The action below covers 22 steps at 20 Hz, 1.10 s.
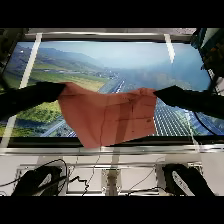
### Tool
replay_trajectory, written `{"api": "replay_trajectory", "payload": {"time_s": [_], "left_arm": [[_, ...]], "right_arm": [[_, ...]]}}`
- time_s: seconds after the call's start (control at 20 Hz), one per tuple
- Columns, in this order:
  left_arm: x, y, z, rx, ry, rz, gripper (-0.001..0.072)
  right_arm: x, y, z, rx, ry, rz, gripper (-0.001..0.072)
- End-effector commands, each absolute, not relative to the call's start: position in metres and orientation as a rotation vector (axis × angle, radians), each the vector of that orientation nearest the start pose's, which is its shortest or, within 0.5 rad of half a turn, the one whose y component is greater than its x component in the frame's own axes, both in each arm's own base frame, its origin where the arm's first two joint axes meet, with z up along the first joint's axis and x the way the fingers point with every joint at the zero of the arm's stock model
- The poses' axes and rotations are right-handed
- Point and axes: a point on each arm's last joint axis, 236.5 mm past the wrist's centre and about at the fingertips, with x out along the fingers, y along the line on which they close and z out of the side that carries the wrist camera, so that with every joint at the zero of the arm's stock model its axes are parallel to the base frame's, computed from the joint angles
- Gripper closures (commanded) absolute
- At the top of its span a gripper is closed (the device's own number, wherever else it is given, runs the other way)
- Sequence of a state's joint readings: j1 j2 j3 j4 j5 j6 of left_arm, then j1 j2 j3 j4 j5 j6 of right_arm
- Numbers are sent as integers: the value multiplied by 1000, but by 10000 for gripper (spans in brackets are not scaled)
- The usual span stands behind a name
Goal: Fold the clothes and pants, and hang the long-sleeved shirts on hangers.
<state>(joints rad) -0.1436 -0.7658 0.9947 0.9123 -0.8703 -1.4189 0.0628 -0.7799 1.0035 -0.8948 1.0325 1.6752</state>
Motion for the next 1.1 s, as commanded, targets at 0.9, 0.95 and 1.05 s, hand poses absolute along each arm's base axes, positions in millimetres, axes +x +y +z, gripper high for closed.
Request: {"api": "replay_trajectory", "payload": {"time_s": [0.9, 0.95, 1.05], "left_arm": [[278, -217, -25, -210, 1434, -697, 548], [278, -217, -25, -210, 1437, -697, 282], [278, -217, -25, -213, 1437, -694, 16]], "right_arm": [[335, 72, -23, 204, 1416, 149, 360], [335, 71, -22, 185, 1411, 162, 109], [340, 66, -23, 139, 1389, 169, 44]]}}
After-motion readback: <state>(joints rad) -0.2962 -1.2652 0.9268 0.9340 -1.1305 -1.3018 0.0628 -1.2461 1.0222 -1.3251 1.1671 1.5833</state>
